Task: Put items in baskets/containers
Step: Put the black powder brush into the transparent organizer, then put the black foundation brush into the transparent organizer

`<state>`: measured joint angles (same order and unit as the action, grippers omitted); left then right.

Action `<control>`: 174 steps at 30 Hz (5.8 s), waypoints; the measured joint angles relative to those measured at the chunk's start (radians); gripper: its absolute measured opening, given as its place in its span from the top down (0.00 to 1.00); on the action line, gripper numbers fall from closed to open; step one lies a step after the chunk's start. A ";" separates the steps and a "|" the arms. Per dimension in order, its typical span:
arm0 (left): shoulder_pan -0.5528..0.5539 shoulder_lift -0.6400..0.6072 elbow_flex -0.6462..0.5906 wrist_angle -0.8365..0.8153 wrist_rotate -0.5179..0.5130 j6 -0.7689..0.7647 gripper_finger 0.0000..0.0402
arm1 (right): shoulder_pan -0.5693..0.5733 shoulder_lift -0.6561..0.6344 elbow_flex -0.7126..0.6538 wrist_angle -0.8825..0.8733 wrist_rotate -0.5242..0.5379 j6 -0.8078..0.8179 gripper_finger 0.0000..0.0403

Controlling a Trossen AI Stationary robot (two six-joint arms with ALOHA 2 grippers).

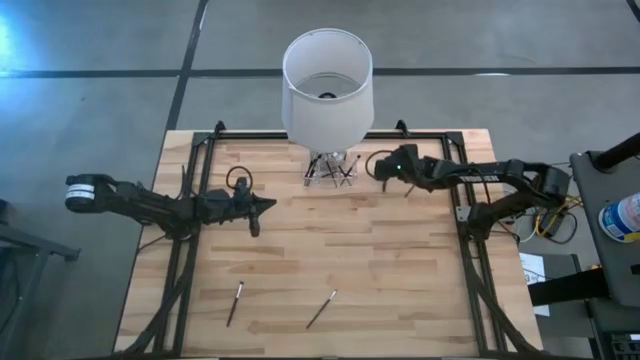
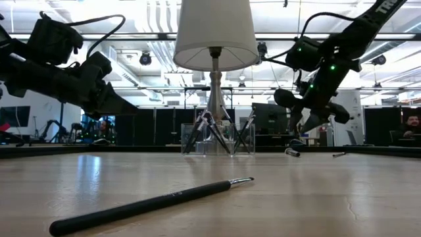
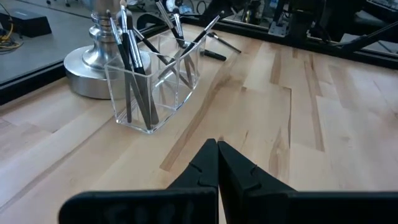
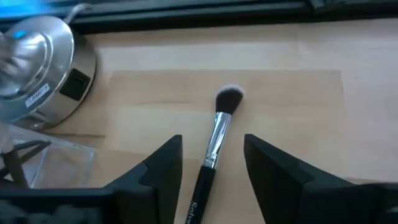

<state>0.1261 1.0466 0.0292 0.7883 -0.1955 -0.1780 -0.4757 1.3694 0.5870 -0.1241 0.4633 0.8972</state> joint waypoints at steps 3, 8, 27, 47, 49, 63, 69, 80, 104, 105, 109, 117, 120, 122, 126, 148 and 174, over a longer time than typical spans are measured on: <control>0.000 0.000 0.000 0.000 0.000 0.000 1.00 | -0.021 0.037 0.019 0.001 -0.035 -0.007 0.56; 0.000 0.000 0.000 -0.003 0.000 -0.001 1.00 | -0.035 0.155 0.097 0.001 -0.048 -0.034 0.50; 0.000 0.000 -0.002 -0.024 0.000 -0.021 1.00 | -0.100 0.440 0.346 -0.237 -0.074 0.008 0.55; -0.001 0.000 -0.002 -0.054 0.000 -0.061 1.00 | -0.109 0.441 0.338 -0.230 -0.136 -0.018 0.83; -0.001 0.000 -0.002 -0.059 0.000 -0.061 1.00 | -0.108 0.437 0.338 -0.232 -0.142 -0.032 0.86; -0.001 0.000 -0.002 -0.065 0.000 -0.061 1.00 | -0.040 0.264 0.266 -0.267 -0.123 -0.110 0.88; -0.001 0.000 -0.002 -0.064 0.000 -0.056 1.00 | 0.145 0.083 0.102 -0.236 0.055 -0.071 0.88; -0.001 0.000 -0.002 -0.055 0.000 -0.055 1.00 | 0.761 -0.054 -0.138 0.361 0.586 -0.035 0.88; -0.001 0.000 -0.002 -0.067 -0.004 -0.029 1.00 | 0.539 0.680 0.321 1.681 0.539 -1.240 0.92; -0.001 0.000 -0.002 -0.067 -0.004 -0.029 1.00 | 0.525 0.683 0.322 1.683 0.528 -1.218 0.92; -0.001 0.000 -0.002 -0.067 -0.004 -0.029 1.00 | 0.467 0.695 0.314 1.680 0.519 -1.149 0.92; -0.001 0.000 -0.002 -0.067 -0.004 -0.029 1.00 | 0.387 0.695 0.306 1.600 0.475 -1.040 0.93; -0.001 0.000 -0.002 -0.067 -0.004 -0.028 1.00 | 0.374 0.695 0.304 1.549 0.476 -0.970 0.93; -0.001 0.000 -0.002 -0.067 -0.004 -0.028 1.00 | 0.368 0.695 0.304 1.495 0.477 -0.912 0.93; -0.001 0.000 -0.002 -0.067 -0.004 -0.029 1.00 | 0.355 0.695 0.309 1.376 0.478 -0.805 0.92; -0.001 0.000 -0.002 -0.086 -0.003 -0.041 1.00 | 0.400 0.613 0.359 1.043 0.482 -0.837 0.79; -1.049 0.124 0.683 -1.433 -0.416 -1.012 0.94 | 0.930 0.268 0.106 0.652 0.582 -0.684 0.98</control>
<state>-0.9229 1.1706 0.7127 -0.6447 -0.6117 -1.1903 0.4539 1.6375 0.6930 0.5278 1.0449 0.2128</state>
